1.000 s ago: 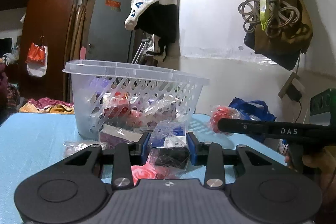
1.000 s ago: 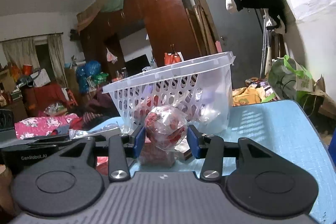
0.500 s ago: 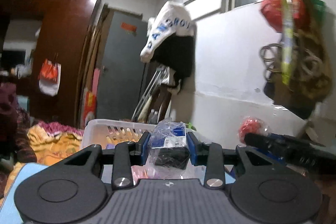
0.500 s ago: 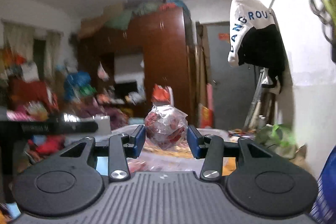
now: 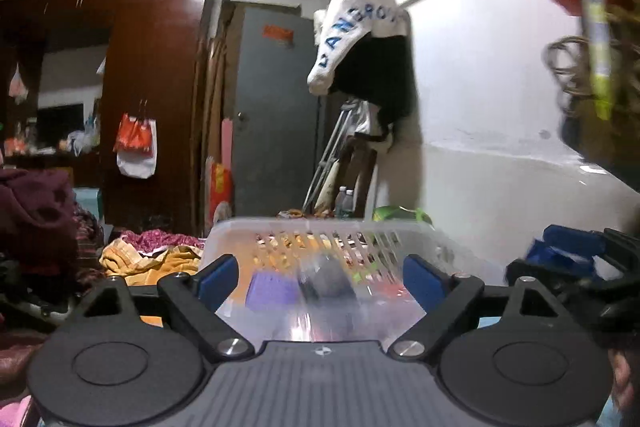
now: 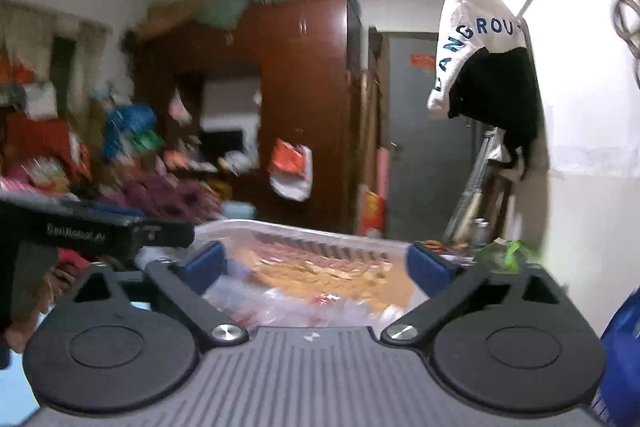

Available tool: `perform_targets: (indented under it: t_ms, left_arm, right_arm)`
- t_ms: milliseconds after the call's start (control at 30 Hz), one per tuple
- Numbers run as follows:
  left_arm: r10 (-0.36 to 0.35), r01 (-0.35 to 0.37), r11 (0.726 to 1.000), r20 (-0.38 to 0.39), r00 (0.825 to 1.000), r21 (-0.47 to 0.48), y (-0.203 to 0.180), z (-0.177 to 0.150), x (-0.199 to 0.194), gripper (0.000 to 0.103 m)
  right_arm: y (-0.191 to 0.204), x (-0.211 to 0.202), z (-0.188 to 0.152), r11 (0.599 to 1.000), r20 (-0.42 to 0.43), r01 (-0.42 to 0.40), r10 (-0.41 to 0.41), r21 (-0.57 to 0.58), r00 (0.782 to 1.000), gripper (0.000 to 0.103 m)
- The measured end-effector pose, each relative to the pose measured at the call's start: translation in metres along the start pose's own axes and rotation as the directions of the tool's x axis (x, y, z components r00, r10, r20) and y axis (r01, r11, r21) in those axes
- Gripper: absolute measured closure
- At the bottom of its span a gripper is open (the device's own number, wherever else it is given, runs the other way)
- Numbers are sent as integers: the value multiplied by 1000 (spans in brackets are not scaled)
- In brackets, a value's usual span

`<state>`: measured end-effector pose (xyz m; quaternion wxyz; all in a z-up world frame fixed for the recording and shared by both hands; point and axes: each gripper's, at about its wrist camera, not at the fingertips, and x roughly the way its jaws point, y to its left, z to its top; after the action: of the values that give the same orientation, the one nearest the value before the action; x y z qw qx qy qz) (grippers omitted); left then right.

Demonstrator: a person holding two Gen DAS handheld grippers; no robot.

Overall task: Organize objects
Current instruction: 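Lift both items over the white basket and open both grippers, then grasp the pink tissue pack with the left gripper while the right grasps the red box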

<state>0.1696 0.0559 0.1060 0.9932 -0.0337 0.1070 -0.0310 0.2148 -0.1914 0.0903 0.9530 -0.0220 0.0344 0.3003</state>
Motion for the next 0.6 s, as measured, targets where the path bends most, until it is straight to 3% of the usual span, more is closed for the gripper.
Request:
perform_targets:
  t_ms: [133,233,333,433,600]
  left_arm:
    - [-22,26,999,-91,996,39,-15,-51,-32,11]
    - [5,9,997,-185,983,75,-27,-79,-27,11]
    - [-13,30,997,-247,969,66,-31,-96,-24,11]
    - [-26,47,996,-275,961,73,-33,-107,-30,12]
    - [15,15,994,-276,961,108,-38,-112,-37,11]
  right_arm:
    - [5,-18,-36,999,-73,-30,33,35,997,0]
    - [12,-9,-49,998,-167,-22,30,51,985,0]
    - [24,4,-53,999,-255,-36,43,33,966,0]
    - [32,18,-52,1000,-303,-14,10,-11,953,0]
    - [36,35,-55,999,-368,-38,44,23,929,3]
